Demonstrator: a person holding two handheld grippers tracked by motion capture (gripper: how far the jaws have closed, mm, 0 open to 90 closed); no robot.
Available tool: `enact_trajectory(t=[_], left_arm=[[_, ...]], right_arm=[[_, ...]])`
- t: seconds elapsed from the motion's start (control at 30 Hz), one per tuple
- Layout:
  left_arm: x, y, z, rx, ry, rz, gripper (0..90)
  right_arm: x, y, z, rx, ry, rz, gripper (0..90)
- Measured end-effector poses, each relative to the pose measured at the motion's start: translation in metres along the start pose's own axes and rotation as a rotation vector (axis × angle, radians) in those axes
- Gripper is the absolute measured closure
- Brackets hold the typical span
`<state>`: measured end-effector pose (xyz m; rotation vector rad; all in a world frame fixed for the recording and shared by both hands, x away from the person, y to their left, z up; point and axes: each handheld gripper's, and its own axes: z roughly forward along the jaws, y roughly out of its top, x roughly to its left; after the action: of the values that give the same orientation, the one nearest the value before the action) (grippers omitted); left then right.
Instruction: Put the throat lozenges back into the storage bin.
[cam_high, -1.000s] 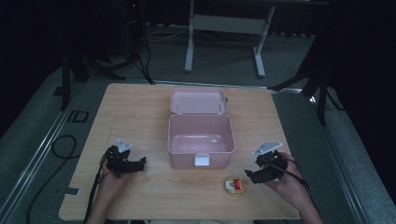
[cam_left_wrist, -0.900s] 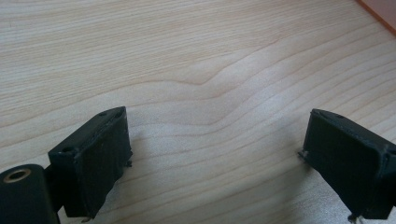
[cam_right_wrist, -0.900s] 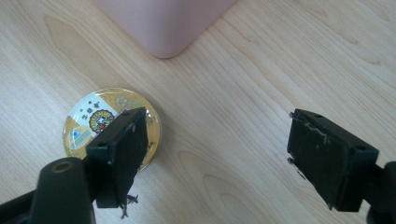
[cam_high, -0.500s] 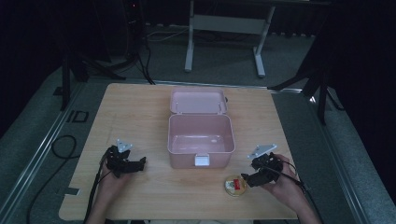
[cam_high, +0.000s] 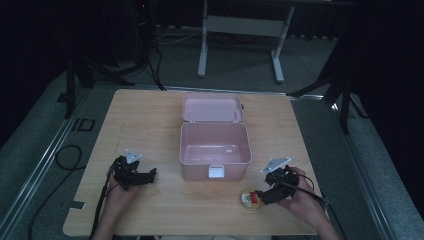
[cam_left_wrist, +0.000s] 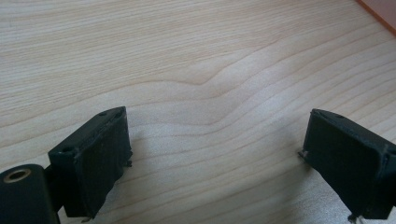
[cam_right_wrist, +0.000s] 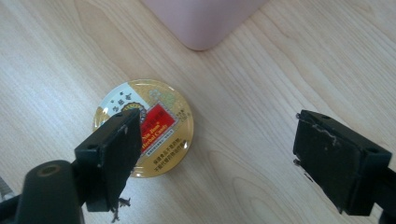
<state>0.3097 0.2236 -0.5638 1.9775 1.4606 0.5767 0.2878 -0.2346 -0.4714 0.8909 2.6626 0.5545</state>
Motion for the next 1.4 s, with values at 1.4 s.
enact_trajectory(t=[1.4], left_arm=[[0.0, 0.0, 0.0, 0.0, 0.0, 0.0, 8.0]], right_arm=[[0.022, 0.007, 0.021, 0.087, 0.07, -0.1, 12.8]])
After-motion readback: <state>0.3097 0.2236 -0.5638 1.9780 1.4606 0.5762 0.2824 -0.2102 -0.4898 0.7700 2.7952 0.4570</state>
